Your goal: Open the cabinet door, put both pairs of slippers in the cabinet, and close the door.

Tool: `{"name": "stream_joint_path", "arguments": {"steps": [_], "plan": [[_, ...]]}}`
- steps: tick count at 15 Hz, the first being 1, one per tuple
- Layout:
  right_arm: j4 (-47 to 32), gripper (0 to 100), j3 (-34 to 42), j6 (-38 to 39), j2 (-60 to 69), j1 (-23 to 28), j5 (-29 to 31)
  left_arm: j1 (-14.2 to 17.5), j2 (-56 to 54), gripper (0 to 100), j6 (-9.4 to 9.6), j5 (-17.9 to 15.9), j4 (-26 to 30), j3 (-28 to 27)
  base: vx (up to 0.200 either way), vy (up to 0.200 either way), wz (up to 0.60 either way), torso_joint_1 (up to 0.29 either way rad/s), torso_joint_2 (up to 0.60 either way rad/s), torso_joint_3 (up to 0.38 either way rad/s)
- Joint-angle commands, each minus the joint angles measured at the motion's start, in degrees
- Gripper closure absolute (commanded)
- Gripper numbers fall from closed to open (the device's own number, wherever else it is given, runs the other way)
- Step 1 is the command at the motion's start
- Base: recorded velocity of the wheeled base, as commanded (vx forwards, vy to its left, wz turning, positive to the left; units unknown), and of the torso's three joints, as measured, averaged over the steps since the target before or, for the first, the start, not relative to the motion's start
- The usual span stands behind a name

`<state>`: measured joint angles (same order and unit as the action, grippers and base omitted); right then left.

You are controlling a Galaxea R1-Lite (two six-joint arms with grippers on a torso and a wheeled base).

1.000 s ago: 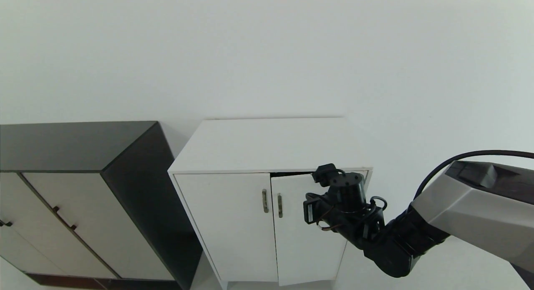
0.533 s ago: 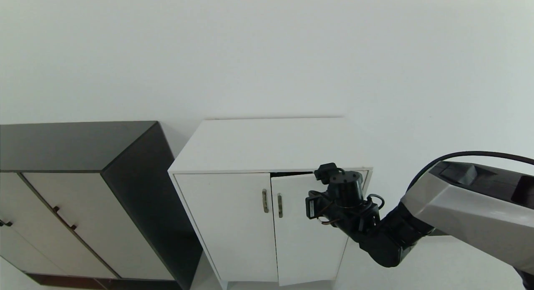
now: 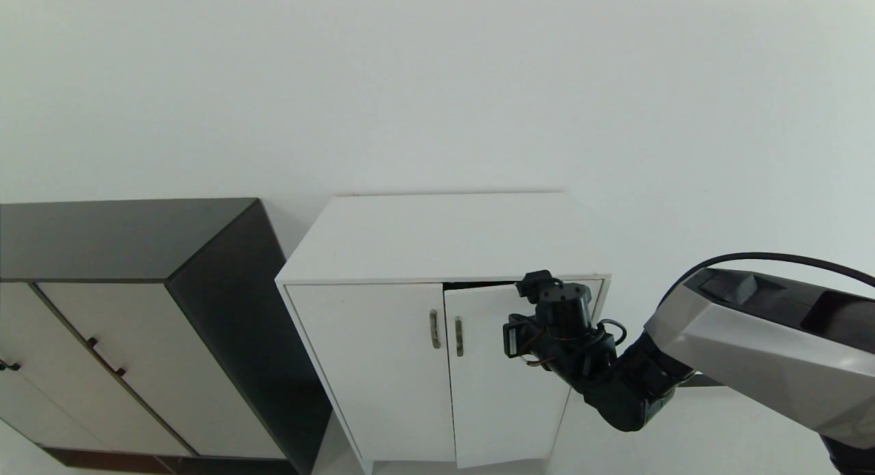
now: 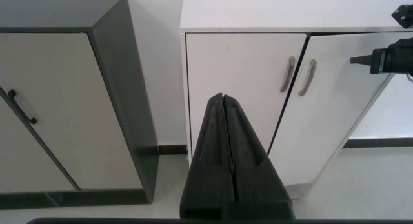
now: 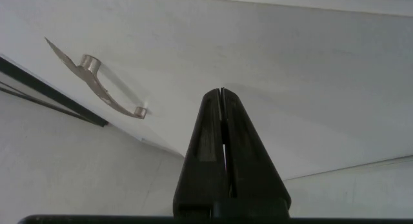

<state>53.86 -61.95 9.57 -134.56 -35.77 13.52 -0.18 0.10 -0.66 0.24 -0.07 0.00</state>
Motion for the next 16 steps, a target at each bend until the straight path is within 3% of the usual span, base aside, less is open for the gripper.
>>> {"name": "stream_joint_path", "arguments": {"steps": [1, 16], "plan": [[0.02, 100, -0.54, 0.01, -0.88, 0.44, 0.02, 0.01, 0.08, 100, -0.04, 0.02, -0.01, 0.00, 0.000, 0.000, 0.00, 0.000, 0.00, 0.000], [0.02, 100, -3.35, 0.01, -1.41, 2.11, 0.02, 0.01, -0.01, 100, -0.13, 0.02, -0.01, 0.00, 0.000, 0.000, 0.00, 0.000, 0.00, 0.000]]}}
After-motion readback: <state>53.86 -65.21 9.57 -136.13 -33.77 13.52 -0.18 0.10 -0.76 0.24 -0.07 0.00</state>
